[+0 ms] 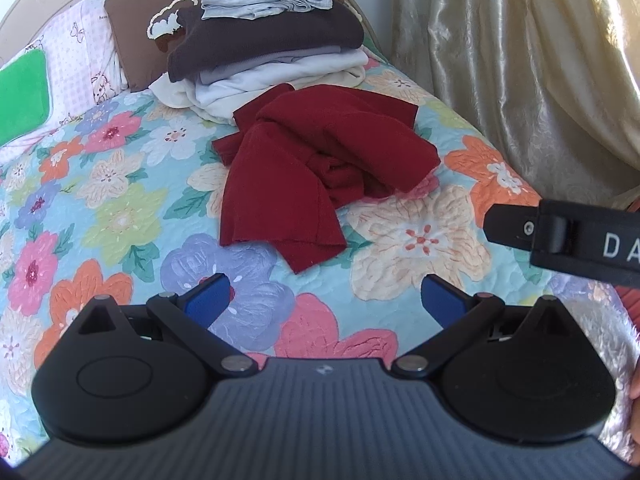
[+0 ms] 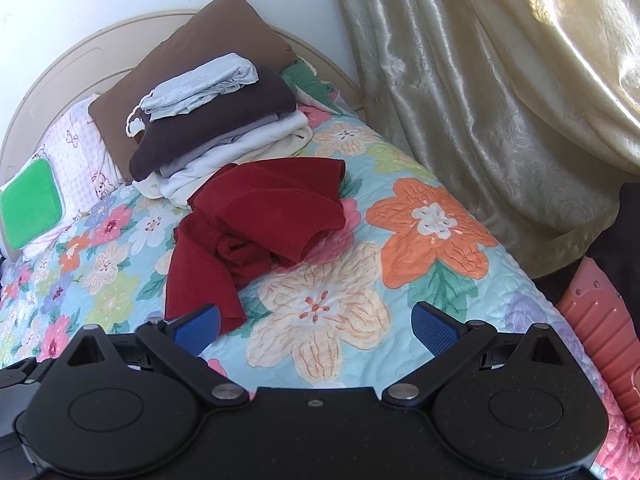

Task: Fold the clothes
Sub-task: 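Move both grippers toward the crumpled dark red cardigan on the bed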

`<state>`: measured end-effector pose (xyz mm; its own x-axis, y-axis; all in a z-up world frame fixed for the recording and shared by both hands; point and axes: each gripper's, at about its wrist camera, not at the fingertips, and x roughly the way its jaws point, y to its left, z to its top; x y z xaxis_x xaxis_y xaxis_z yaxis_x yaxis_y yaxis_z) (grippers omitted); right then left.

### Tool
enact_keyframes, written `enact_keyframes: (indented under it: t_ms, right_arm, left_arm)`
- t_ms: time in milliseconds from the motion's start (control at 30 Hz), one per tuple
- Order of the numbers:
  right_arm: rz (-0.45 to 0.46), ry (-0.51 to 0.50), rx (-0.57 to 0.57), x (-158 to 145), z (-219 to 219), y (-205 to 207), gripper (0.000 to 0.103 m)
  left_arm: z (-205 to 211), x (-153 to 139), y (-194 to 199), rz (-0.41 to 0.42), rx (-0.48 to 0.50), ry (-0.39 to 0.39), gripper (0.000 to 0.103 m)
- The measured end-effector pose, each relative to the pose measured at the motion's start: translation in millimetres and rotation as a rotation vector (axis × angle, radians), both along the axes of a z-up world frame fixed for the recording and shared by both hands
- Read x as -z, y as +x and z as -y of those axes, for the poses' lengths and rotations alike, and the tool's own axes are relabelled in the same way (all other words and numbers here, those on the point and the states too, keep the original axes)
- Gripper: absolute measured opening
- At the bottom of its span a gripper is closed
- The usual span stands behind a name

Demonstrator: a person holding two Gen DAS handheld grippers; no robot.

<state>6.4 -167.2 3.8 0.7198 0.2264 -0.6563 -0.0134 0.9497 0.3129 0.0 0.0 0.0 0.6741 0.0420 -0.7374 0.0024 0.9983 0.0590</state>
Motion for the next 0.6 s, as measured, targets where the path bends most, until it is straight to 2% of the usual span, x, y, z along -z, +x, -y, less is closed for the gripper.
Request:
enact_keyframes:
  t_ms: [200,300,433,600]
  right_arm:
    - [0.051,-0.052,0.029,-3.4,-1.9,-5.7,0.103]
    - [0.088,-0.111,0.031,-6.1,-9.3,-11.4,0.103]
    - [0.089,-0.151,0.028,-7.7,-16.6,-10.6,0.103]
    - [0.078,-0.143,0.030,-6.6,-14.5,-10.6,0.103]
  left_arm:
    - [-2.9,0.7,-0.3,-0.023,-0.006,-0.003,0.103]
    - [-4.8,1.2,-0.5,-0.033,-0.011,-0.007,0.103]
    - [-9.7,4.4,-0.7,-0.044,-0.031,-0.017,0.103]
    - [-14.8,4.3,-1.1,-0.053,-0.036,-0.027,0.103]
